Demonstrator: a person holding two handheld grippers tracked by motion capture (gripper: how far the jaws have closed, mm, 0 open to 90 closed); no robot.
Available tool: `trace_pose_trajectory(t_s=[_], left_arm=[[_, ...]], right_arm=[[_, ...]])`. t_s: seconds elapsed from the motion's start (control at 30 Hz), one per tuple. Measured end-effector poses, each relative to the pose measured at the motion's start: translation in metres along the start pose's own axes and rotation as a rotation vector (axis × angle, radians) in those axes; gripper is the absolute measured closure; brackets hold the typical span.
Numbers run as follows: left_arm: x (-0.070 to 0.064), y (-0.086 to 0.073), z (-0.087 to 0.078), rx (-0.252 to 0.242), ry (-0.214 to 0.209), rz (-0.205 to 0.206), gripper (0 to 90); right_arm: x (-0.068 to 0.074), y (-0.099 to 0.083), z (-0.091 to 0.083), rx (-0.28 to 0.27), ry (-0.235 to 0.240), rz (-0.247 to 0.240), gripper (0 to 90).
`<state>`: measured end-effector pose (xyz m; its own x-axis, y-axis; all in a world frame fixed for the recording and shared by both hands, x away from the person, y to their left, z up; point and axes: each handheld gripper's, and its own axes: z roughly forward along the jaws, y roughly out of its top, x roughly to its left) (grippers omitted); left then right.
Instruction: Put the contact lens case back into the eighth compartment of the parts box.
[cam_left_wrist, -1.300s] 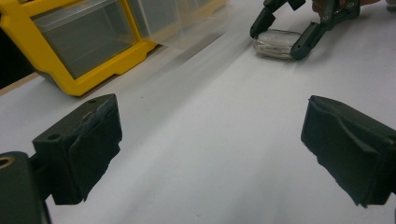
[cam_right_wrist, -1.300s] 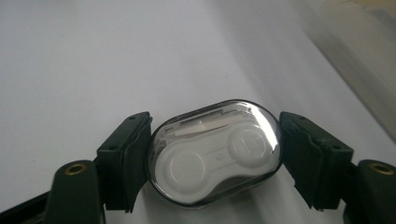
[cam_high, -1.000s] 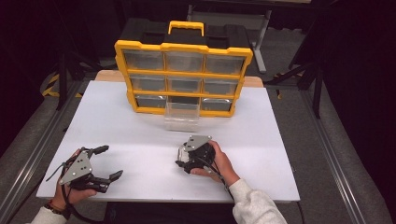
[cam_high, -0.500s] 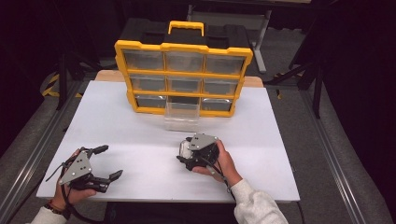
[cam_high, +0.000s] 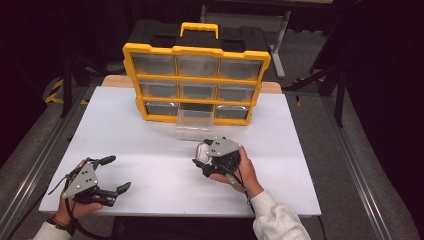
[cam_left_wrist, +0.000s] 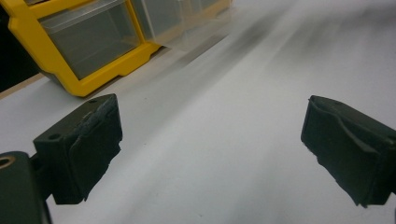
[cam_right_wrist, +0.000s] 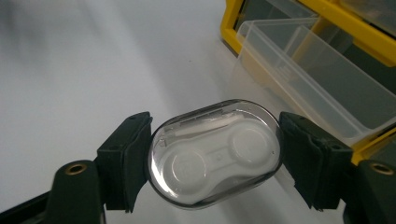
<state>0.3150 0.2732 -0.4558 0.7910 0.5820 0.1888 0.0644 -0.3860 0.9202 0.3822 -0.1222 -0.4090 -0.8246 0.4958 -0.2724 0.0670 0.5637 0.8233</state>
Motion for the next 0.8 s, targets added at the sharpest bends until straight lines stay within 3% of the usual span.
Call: trace_pose_trajectory(t_s=[0.37,0.8], left_arm=[[0.0,-0.001,0.0,-0.004,-0.011,-0.008,6.5],[0.001,-0.001,0.001,-0.002,-0.01,-0.007,6.6]], right_arm=[[-0.016,0.019,-0.013,-0.075,-0.077,-0.004,28.9],[-0.031,0.036,-0.011,-0.122,-0.135,-0.028,28.9]])
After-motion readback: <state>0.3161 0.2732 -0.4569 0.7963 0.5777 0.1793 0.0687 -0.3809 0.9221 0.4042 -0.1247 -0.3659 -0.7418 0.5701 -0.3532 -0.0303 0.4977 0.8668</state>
